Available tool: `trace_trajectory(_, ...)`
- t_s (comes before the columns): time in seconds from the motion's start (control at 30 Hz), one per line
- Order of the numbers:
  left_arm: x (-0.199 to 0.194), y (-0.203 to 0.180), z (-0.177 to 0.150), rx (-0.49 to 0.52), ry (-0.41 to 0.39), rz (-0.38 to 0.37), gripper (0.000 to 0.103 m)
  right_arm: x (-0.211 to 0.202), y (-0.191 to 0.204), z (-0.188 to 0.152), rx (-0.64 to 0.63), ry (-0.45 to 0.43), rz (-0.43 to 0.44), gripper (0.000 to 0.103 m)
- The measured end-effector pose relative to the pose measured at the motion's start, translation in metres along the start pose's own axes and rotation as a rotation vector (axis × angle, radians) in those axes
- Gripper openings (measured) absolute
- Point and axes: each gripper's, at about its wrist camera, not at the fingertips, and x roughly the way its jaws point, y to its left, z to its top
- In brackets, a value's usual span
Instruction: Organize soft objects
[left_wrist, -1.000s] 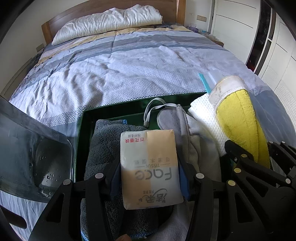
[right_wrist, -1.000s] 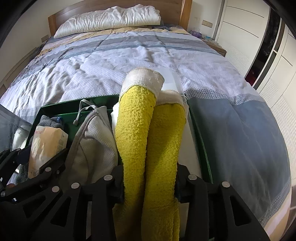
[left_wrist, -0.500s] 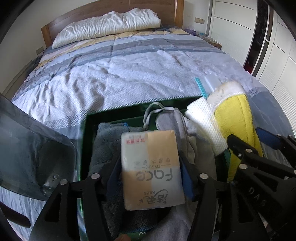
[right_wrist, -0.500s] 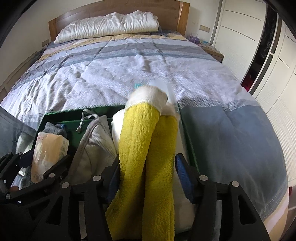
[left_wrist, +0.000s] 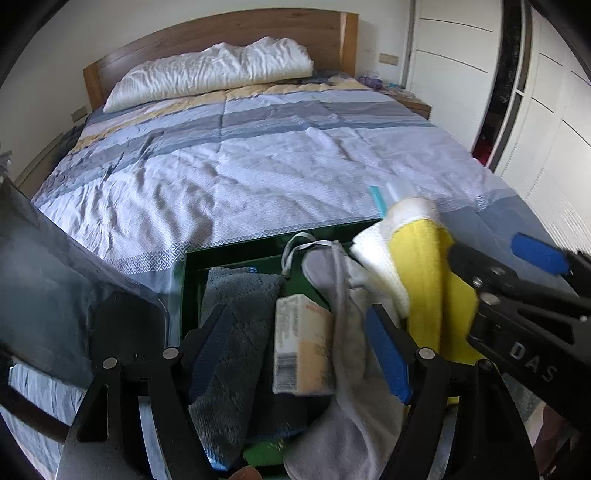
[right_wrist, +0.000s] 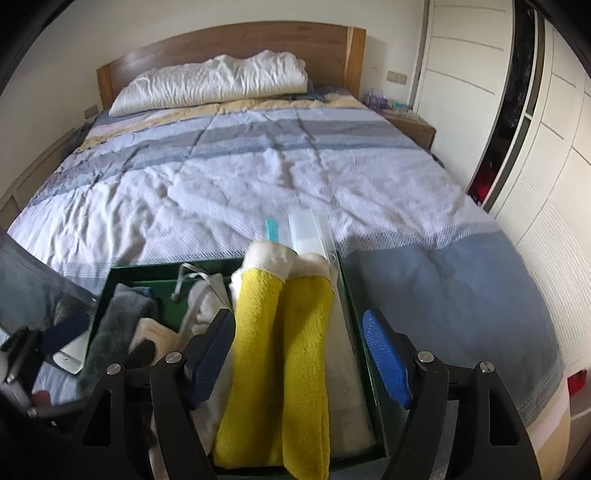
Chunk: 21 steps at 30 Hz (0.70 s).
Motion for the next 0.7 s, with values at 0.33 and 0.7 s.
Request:
trace_trajectory(0.33, -0.063, 0.009, -0.027, 0.009, -0.059, -0.059, 0.069, -0.072, 0.001, -0.021, 0.002, -0.094, -0.047, 0.072)
trace_trajectory(0.7, -0.151, 0.064, -0.078, -0.054, -0.176, -0.076, 0.093, -0.157, 0.039, -0.085, 0.026, -0.137, -0.054, 0.077)
